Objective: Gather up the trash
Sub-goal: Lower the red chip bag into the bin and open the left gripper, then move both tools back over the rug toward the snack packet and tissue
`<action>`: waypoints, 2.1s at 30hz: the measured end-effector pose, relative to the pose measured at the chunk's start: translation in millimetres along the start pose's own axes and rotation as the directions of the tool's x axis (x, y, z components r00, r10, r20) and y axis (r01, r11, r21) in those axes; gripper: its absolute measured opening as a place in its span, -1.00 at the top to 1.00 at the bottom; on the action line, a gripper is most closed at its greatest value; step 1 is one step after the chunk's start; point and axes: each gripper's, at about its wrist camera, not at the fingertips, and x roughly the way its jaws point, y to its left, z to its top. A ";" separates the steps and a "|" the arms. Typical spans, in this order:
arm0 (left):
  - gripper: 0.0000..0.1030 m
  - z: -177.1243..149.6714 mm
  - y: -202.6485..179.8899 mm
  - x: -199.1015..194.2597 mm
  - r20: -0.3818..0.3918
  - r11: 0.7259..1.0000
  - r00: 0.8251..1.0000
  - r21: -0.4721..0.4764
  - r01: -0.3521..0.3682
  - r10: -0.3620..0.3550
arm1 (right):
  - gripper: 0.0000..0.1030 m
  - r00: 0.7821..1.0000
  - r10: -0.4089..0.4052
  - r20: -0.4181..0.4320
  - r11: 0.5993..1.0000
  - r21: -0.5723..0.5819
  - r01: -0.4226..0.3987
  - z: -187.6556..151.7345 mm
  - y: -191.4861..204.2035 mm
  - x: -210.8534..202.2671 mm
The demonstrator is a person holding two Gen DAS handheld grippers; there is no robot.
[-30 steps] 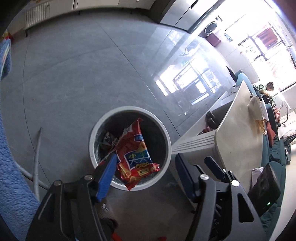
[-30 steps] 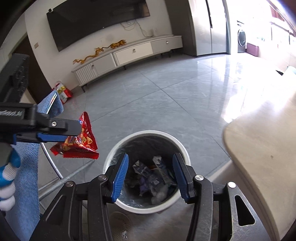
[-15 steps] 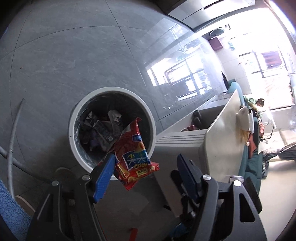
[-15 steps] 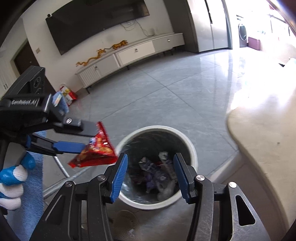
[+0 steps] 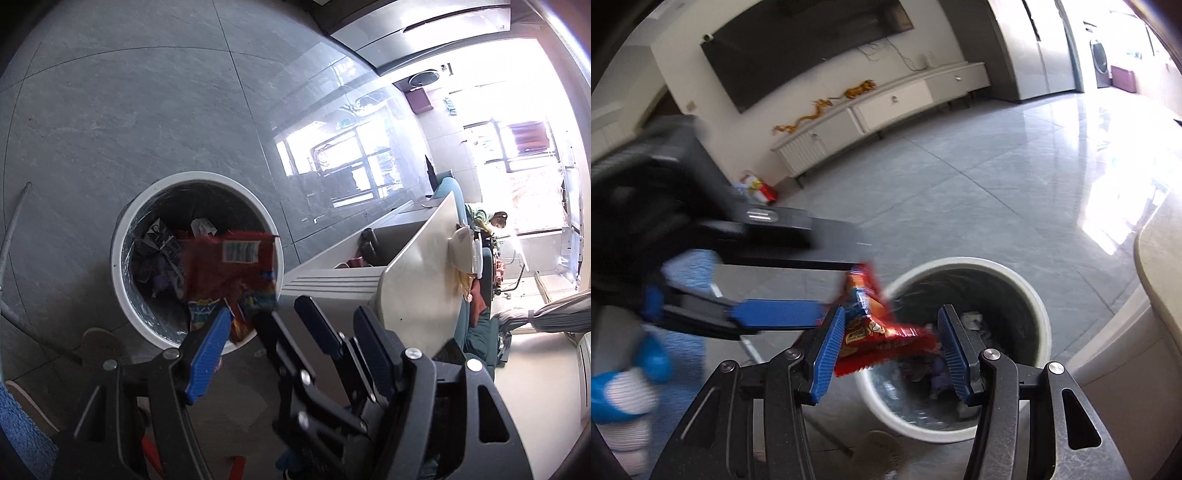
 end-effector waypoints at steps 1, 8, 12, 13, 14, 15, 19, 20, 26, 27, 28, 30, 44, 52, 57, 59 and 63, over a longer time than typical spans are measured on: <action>-0.31 0.2 0.2 -0.5 0.001 1.000 1.000 -0.001 0.006 -0.006 | 0.00 1.000 -0.019 -0.006 1.000 0.006 0.019 -0.4 -3.5 2.3; -0.31 1.3 1.4 -0.5 0.001 0.999 0.999 -0.006 0.040 -0.040 | 0.00 0.999 -0.049 -0.005 0.998 0.035 0.049 -4.2 -14.7 -3.1; -0.31 -1.6 1.4 -3.3 0.002 0.999 0.999 0.017 0.032 -0.032 | 0.00 0.999 -0.049 -0.005 0.998 0.030 0.049 -5.0 -14.0 -7.0; -0.31 -2.7 0.8 -5.2 0.009 0.999 1.000 0.025 0.023 -0.023 | 0.00 0.999 -0.051 -0.003 0.998 0.024 0.051 -5.9 -12.9 -9.8; -0.31 -4.2 -0.3 -9.0 0.022 0.999 1.000 0.038 0.007 -0.007 | 0.00 0.999 -0.052 -0.002 0.998 0.020 0.052 -5.6 -12.9 -10.7; -0.31 -5.1 -0.5 -13.2 0.041 0.998 0.999 0.054 -0.014 0.011 | 0.00 0.999 -0.052 0.001 0.999 0.014 0.052 -5.8 -12.0 -13.8; -0.32 -19.2 -9.5 -41.3 0.172 0.978 0.977 0.140 -0.154 0.129 | 0.00 0.998 -0.060 0.021 0.998 -0.011 0.060 -4.9 -5.8 -26.2; -0.32 -25.0 -13.0 -50.4 0.216 0.966 0.963 0.165 -0.197 0.159 | -0.01 0.998 -0.064 0.028 0.998 -0.019 0.064 -4.8 -2.2 -30.4; -0.32 -59.5 -18.9 -98.8 0.428 0.887 0.849 0.194 -0.420 0.309 | -0.07 0.996 -0.056 0.067 0.996 -0.060 0.060 1.7 16.3 -53.3; -0.32 -66.3 -17.3 -107.7 0.459 0.877 0.828 0.184 -0.443 0.322 | -0.08 0.996 -0.049 0.075 0.996 -0.073 0.055 2.7 22.8 -58.1; -0.32 -72.1 -14.9 -115.9 0.484 0.867 0.806 0.169 -0.469 0.341 | -0.09 0.996 -0.042 0.083 0.995 -0.088 0.049 3.7 30.0 -62.9; -0.32 -83.8 -9.2 -133.8 0.530 0.844 0.761 0.145 -0.517 0.375 | -0.10 0.995 -0.024 0.097 0.992 -0.119 0.036 5.6 44.5 -71.5; -0.32 -172.4 56.9 -283.3 0.704 0.711 0.417 -0.177 -0.680 0.575 | -0.46 0.983 0.151 0.105 0.940 -0.323 -0.110 -2.9 161.7 -103.1; -0.35 -227.6 91.7 -345.2 0.702 0.622 0.244 -0.349 -0.701 0.669 | -0.86 0.976 0.207 0.073 0.907 -0.389 -0.164 -21.2 216.5 -106.8; -0.56 -261.8 106.0 -368.8 0.707 0.579 0.147 -0.421 -0.698 0.692 | -0.93 0.971 0.231 0.069 0.887 -0.426 -0.181 -28.6 247.4 -111.7; -0.58 -270.0 106.4 -373.4 0.707 0.567 0.118 -0.443 -0.695 0.698 | -0.99 0.969 0.236 0.069 0.876 -0.447 -0.181 -32.1 260.4 -113.7; -0.58 -284.7 117.9 -385.0 0.700 0.560 0.093 -0.477 -0.677 0.708 | -1.00 0.969 0.235 0.079 0.858 -0.486 -0.168 -40.0 280.5 -118.3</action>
